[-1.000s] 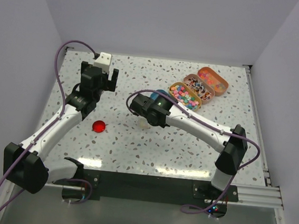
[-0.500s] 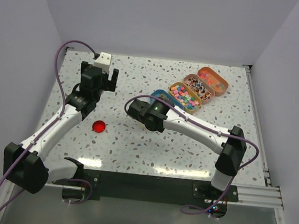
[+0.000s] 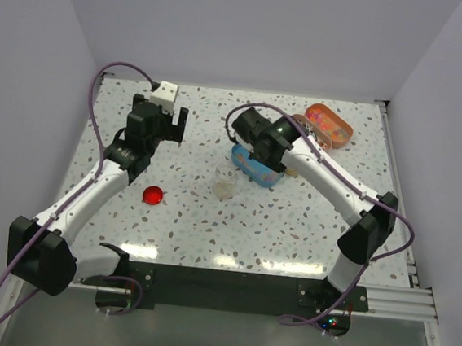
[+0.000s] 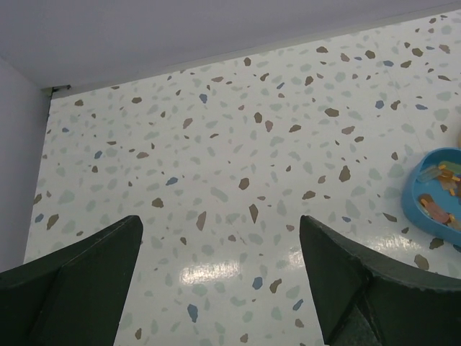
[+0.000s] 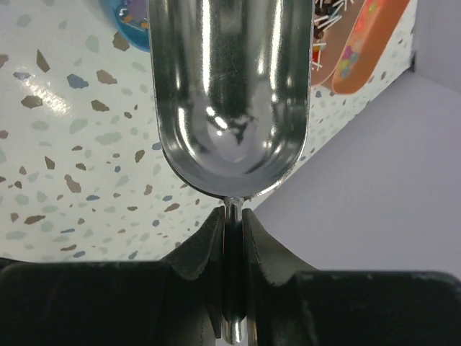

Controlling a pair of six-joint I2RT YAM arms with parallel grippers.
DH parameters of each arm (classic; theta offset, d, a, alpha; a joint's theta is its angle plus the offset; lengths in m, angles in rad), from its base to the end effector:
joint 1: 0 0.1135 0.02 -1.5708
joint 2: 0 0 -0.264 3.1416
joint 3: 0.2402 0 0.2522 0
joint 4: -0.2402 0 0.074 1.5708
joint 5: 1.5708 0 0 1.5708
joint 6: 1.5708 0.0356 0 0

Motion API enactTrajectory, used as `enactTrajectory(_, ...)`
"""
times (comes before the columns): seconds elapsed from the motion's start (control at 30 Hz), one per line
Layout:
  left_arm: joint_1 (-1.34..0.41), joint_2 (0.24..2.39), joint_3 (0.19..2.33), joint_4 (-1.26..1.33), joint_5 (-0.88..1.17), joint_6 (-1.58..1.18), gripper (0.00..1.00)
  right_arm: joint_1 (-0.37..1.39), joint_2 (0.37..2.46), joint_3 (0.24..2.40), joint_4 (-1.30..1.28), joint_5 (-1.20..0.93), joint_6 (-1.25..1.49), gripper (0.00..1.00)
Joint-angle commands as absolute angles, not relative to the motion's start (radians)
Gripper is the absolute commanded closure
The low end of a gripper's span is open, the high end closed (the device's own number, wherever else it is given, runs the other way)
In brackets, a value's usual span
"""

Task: Pack the candies
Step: Place the fake candies in the packing bottle, then scoop the fake candies from the storage box.

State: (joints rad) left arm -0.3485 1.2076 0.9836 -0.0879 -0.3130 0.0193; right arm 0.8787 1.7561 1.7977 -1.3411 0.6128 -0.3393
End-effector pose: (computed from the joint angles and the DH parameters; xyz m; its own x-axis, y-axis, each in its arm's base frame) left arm 0.2679 -0.0857 0.3313 -0.2874 0.1240 -0.9498 0.0550 0.9921 0.1128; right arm 0.2318 0.2476 0.3438 -0.4029 -0.9127 -0.0683 -0.7058 0.3573 -0.6117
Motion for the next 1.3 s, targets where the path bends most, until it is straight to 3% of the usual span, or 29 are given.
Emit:
enactTrajectory(0.0, -0.353, 1.251, 0.991, -0.023, -0.194, 0.008, 0.06, 0.775, 1.744, 1.862, -1.335, 0.464, -0.290, 1.00)
enactTrajectory(0.2, -0.351, 1.440, 1.165, -0.116, -0.006, -0.070, 0.11, 0.611, 1.831, 1.891, -1.304, 0.269, -0.235, 1.00)
enactTrajectory(0.4, -0.360, 1.676, 1.367, -0.208, 0.158, -0.129, 0.28, 0.583, 1.917, 1.895, -1.295, 0.175, -0.244, 1.00)
enactTrajectory(0.67, -0.420, 1.968, 1.603, -0.264, 0.279, -0.132, 0.41, 0.540, 1.983, 1.876, -1.321, 0.091, -0.221, 1.00)
enactTrajectory(1.27, -0.489, 2.158, 1.663, -0.236, 0.325, -0.137, 0.66, 0.502, 2.086, 1.845, -1.327, 0.100, -0.196, 1.00)
